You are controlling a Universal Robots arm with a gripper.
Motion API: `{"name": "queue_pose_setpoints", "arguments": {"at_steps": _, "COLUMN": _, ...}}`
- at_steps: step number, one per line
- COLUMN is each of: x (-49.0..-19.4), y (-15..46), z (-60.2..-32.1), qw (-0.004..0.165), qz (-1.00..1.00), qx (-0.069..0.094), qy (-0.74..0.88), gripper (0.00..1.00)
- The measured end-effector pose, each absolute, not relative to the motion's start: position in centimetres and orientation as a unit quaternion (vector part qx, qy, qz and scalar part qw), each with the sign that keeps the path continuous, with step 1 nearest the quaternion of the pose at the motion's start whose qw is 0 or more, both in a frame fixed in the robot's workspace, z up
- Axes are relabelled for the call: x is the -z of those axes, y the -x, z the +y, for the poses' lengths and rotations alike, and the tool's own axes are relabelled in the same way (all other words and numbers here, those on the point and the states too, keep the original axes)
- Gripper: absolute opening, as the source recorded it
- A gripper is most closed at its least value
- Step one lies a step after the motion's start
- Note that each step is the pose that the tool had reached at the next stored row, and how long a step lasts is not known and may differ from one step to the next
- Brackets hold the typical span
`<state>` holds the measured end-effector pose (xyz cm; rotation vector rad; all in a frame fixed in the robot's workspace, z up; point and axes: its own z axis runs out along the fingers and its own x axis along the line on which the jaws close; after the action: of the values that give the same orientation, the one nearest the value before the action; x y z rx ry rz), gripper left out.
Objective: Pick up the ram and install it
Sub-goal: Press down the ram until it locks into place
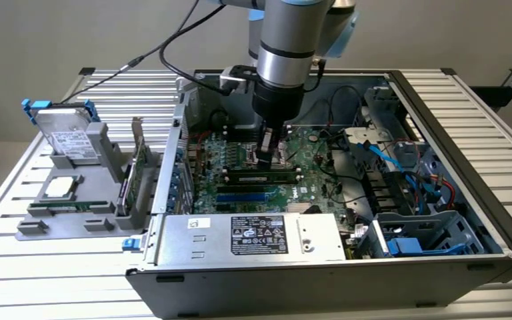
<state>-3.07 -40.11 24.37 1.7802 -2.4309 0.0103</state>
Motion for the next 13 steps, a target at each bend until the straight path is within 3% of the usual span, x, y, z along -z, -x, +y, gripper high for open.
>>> {"name": "queue_pose_setpoints", "arguments": {"at_steps": 13, "x": -24.35, "y": 3.06, "z": -40.11, "qw": 0.056, "qz": -0.857, "qx": -0.003, "qy": -0.513, "gripper": 0.10}}
